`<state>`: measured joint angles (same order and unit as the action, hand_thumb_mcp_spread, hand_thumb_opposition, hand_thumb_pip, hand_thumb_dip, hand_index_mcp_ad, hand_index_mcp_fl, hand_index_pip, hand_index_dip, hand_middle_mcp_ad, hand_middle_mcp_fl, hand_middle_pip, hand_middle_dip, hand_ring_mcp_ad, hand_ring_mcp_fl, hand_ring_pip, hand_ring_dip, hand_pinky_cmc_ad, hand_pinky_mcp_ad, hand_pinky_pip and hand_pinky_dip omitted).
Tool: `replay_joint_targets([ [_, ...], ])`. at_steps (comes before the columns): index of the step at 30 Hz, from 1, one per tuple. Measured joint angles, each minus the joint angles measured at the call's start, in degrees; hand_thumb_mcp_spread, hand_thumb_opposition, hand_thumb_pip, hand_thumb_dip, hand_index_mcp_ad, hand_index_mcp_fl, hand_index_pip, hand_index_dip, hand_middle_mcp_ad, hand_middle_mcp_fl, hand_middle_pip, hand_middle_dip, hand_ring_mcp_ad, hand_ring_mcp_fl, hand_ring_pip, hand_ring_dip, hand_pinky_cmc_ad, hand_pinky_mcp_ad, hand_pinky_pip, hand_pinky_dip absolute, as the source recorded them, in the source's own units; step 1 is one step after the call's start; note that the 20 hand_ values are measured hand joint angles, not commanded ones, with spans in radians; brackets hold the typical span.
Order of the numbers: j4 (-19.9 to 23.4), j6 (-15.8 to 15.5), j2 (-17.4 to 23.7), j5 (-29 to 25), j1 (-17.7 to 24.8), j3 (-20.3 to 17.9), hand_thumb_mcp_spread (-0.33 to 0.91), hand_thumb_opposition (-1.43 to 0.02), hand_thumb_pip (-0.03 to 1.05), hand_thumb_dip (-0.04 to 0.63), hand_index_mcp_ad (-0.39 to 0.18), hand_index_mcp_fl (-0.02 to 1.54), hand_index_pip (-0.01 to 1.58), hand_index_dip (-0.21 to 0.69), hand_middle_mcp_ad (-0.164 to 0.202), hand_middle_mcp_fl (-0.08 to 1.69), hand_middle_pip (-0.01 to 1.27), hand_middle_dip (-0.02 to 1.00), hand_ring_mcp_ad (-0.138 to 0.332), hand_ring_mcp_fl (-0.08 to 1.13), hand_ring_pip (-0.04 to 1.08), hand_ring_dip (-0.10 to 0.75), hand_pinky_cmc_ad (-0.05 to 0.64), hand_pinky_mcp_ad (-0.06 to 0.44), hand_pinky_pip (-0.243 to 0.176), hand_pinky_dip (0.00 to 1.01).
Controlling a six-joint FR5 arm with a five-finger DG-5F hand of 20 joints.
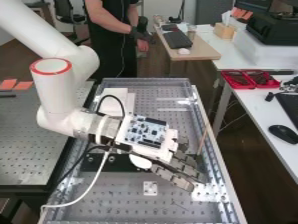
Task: Grab the drill bit and place it in the clear container
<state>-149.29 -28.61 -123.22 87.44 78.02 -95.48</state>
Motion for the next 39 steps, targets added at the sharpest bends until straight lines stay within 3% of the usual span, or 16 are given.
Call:
replay_joint_targets([
  [17, 2.5, -2.0, -1.4, 0.6, 0.3, 0.2, 0.49, -0.8, 0.57, 0.274, -0.171, 0.19, 1.46, 0.159, 0.094, 0.44, 0.14, 0.59, 0.131, 0.1, 0.1, 0.192, 0.297, 0.178, -0.035, 0.18],
  [39, 6.1, -8.9, -1.1, 1.7, 0.5, -1.4, 0.51, -0.81, 0.54, 0.269, -0.18, 0.2, 1.46, 0.166, 0.075, 0.44, 0.14, 0.59, 0.127, 0.12, 0.1, 0.192, 0.297, 0.178, -0.026, 0.18],
])
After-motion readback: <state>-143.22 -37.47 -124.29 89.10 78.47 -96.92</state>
